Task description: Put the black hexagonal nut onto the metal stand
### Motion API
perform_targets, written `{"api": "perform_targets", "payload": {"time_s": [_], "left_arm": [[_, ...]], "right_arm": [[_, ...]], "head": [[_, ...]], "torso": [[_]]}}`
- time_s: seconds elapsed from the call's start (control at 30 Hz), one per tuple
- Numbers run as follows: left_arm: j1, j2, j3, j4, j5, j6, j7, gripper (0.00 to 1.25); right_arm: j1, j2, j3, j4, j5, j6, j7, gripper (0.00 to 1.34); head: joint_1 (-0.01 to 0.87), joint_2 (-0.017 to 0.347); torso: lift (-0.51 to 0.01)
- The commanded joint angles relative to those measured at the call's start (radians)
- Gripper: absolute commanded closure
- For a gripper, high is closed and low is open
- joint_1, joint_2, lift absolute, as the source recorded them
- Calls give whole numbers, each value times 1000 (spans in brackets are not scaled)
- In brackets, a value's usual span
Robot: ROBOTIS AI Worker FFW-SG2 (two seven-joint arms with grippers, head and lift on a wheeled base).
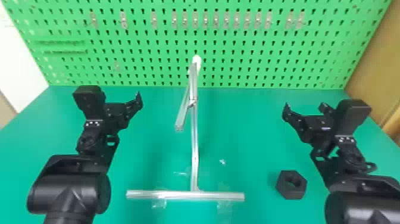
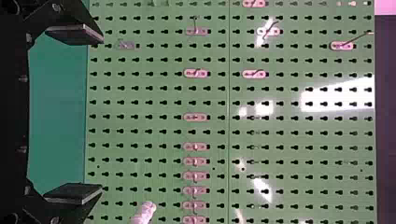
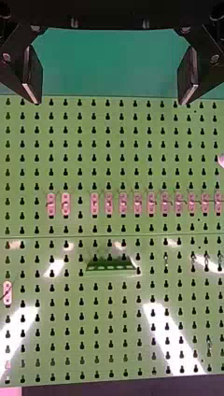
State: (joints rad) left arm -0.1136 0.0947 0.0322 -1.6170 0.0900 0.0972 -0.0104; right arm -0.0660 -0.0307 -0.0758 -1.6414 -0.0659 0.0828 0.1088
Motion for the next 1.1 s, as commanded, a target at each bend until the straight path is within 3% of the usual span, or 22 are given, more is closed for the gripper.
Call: {"api": "perform_targets", "payload": {"time_s": [0.0, 1.07], "left_arm": [[0, 0, 0, 0, -1, 1, 0, 159], [-1, 0, -6, -1, -3, 2, 0, 159]], "right_arm": [[0, 0, 1, 0, 0, 0, 0, 199], [-2, -2, -1, 0, -3, 3, 0, 197]], "head": [[693, 81], [693, 81]], "torso": [[-1], [-1]]}}
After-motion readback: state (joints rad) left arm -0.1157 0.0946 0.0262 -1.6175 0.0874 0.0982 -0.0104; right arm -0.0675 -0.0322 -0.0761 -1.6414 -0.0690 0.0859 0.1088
